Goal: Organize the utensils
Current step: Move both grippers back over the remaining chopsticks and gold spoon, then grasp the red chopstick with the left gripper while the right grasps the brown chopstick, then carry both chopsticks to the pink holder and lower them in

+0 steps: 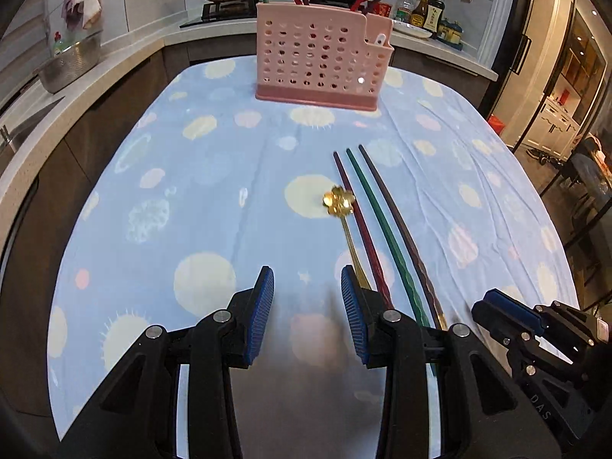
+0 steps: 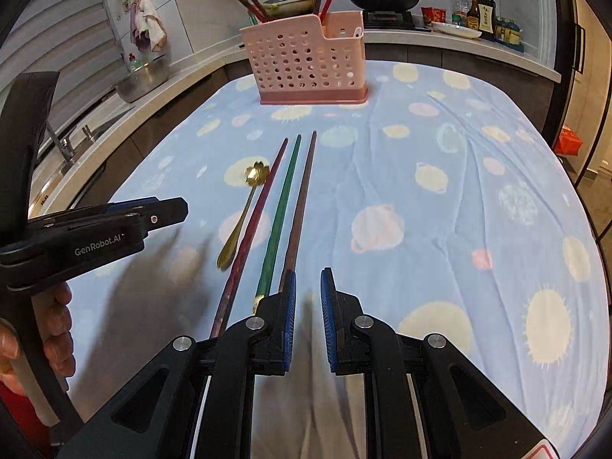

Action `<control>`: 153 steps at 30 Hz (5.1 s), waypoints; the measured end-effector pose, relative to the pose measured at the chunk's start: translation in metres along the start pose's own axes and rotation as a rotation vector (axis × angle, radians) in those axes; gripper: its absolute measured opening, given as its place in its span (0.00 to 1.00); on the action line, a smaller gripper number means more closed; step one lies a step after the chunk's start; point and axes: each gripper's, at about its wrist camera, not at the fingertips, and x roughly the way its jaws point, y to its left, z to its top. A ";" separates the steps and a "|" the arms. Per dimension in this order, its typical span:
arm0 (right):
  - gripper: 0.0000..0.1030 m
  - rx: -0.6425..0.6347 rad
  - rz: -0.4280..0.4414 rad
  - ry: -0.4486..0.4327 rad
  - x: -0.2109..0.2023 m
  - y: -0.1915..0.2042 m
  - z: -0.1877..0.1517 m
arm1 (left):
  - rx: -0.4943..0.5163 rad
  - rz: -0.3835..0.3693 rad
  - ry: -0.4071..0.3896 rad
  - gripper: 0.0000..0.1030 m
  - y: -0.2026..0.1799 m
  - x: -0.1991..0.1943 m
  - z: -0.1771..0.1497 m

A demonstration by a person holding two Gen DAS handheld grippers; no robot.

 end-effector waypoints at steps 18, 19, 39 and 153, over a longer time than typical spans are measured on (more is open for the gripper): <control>0.14 -0.020 0.011 0.038 0.014 0.012 -0.019 | -0.010 -0.025 0.063 0.34 -0.006 -0.004 -0.041; 0.14 -0.020 0.011 0.038 0.015 0.012 -0.018 | -0.011 -0.025 0.063 0.34 -0.007 -0.004 -0.041; 0.07 -0.002 -0.001 0.039 0.017 -0.003 -0.013 | 0.022 -0.053 0.065 0.44 -0.026 -0.004 -0.041; 0.07 0.055 -0.038 -0.559 -0.067 -0.041 0.362 | -0.054 0.072 -0.601 0.07 0.056 -0.144 0.327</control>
